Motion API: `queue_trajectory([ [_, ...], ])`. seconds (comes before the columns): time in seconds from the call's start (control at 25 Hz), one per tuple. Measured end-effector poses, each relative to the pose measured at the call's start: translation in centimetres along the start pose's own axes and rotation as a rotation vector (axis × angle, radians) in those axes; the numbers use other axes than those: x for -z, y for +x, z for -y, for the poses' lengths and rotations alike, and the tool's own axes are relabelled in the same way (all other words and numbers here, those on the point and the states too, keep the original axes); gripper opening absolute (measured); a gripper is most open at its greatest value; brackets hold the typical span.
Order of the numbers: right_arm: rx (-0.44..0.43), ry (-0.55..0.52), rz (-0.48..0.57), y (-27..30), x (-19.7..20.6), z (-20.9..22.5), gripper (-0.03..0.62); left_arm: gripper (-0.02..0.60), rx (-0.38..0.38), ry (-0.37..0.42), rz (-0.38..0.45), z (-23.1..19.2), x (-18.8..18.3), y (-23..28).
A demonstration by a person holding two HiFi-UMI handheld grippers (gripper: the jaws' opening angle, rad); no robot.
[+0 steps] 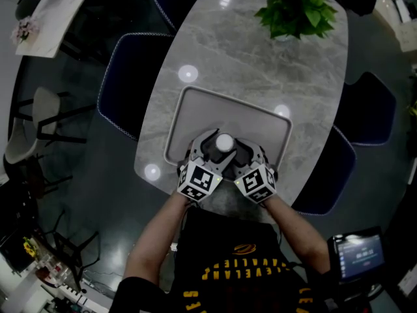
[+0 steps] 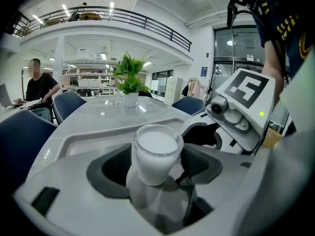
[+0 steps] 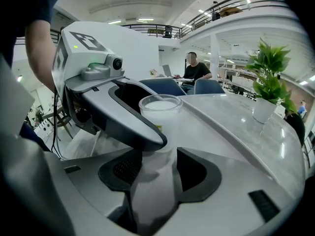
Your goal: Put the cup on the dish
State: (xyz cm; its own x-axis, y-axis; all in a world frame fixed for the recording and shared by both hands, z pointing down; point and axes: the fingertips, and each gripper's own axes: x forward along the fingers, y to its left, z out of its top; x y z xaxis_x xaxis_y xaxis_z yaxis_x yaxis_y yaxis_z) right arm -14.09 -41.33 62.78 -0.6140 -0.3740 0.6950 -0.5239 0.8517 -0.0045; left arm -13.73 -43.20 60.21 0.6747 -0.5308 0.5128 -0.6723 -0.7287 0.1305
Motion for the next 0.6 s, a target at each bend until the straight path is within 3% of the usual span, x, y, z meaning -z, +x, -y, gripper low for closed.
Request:
queue_trajectory([
  [0.44,0.005,-0.008,0.035,-1.7,-0.2,-0.4,0.21,0.304,-0.068,-0.034,0.007,-0.3,-0.1,-2.5],
  [0.6,0.032,0.018,0.056,-3.2,-0.4,-0.3,0.21,0.302,-0.108,-0.08,0.028,0.1,0.0,-4.4],
])
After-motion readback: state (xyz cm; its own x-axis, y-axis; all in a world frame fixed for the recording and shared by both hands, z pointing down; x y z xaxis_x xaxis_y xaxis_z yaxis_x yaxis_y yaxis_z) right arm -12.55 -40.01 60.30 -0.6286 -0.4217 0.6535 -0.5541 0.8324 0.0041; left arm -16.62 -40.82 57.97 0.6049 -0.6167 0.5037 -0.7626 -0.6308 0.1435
